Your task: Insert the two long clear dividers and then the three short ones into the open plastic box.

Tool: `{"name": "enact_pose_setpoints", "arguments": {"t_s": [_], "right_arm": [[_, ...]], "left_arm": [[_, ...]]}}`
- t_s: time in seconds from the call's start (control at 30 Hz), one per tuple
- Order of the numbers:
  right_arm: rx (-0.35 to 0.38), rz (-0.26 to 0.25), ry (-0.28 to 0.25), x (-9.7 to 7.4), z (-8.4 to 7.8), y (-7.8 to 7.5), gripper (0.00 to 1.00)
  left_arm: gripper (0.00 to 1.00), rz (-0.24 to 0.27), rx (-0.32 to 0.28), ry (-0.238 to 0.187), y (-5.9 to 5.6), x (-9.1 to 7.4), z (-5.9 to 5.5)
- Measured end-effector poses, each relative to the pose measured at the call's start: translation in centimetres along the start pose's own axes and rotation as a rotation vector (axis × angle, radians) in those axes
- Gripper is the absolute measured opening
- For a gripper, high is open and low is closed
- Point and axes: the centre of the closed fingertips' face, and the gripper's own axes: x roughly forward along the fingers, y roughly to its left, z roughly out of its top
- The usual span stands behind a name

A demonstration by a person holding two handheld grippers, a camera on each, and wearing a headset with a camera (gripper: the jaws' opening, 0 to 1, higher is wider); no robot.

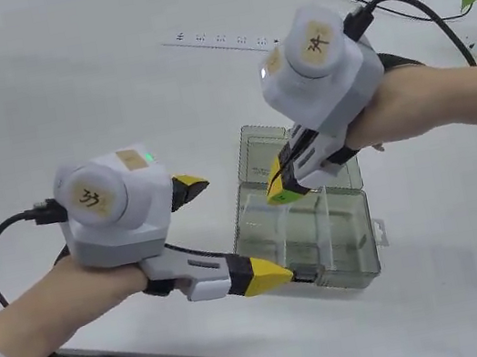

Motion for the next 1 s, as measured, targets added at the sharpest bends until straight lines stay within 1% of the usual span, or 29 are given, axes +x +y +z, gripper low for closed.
{"name": "enact_pose_setpoints", "arguments": {"t_s": [0.03, 0.07, 0.13, 0.17, 0.23, 0.33, 0.37, 0.4, 0.43, 0.47, 0.53, 0.6, 0.63, 0.67, 0.7, 0.73, 0.77, 1.0], "right_arm": [[-0.017, -0.009, -0.004, 0.1, -0.1, -0.1, 0.01], [-0.003, -0.005, 0.001, 0.1, -0.2, 0.0, 0.01], [-0.003, -0.008, -0.005, 0.4, -0.1, -0.1, 0.01], [0.001, -0.001, -0.001, 0.5, -0.2, 0.0, 0.01], [-0.002, -0.006, -0.003, 0.7, -0.2, -0.2, 0.01], [-0.001, 0.002, 0.002, 1.0, -0.1, -0.3, 0.01], [0.000, -0.003, -0.001, 0.9, -0.1, -0.4, 0.01], [0.005, 0.004, 0.002, 0.9, -0.2, -0.2, 0.01], [-0.009, -0.006, -0.002, 0.9, -0.2, -0.4, 0.01], [0.004, 0.000, -0.003, 1.0, -0.2, -0.3, 0.01], [0.007, -0.009, -0.009, 1.1, -0.2, -0.5, 0.01], [0.024, -0.007, -0.017, 1.2, -0.2, -0.4, 0.01], [0.021, -0.010, -0.016, 1.2, -0.2, -0.5, 0.01], [0.034, -0.019, -0.019, 1.3, -0.2, -0.6, 0.01], [0.034, -0.016, -0.017, 1.3, -0.3, -0.5, 0.01], [0.030, -0.027, -0.020, 1.4, -0.3, -0.6, 0.01], [0.036, -0.023, -0.023, 1.5, -0.3, -0.5, 0.01], [0.055, -0.037, -0.034, 1.8, -0.3, -0.7, 0.01]], "left_arm": [[0.97, -0.001, -0.002, -0.001, 0.0, 0.0, 0.0], [0.97, -0.001, 0.000, 0.000, 0.0, 0.0, 0.0], [0.97, -0.002, -0.001, 0.001, 0.0, 0.1, 0.0], [0.97, -0.002, -0.001, 0.000, 0.0, 0.1, 0.0], [0.97, -0.001, -0.001, 0.000, 0.0, 0.1, 0.0], [0.97, 0.000, -0.002, 0.003, 0.1, 0.0, 0.0], [0.97, 0.002, -0.003, 0.002, 0.1, 0.0, -0.1], [0.97, 0.002, -0.004, 0.002, 0.1, 0.0, -0.1], [0.97, 0.002, -0.004, 0.001, 0.1, 0.0, -0.1], [0.97, 0.002, -0.005, 0.003, 0.1, 0.0, -0.1], [0.97, 0.002, -0.006, 0.005, 0.0, 0.0, -0.2], [0.97, 0.000, -0.007, 0.006, 0.0, 0.0, -0.3], [0.97, 0.000, -0.007, 0.007, 0.0, 0.0, -0.3], [0.97, -0.001, -0.007, 0.007, -0.1, 0.0, -0.3], [0.97, -0.002, -0.008, 0.008, -0.1, 0.0, -0.3], [0.96, -0.003, -0.008, 0.008, -0.1, 0.0, -0.3], [0.96, -0.004, -0.007, 0.009, -0.1, 0.1, -0.3], [0.96, -0.005, -0.011, 0.011, -0.2, 0.0, -0.5]]}}
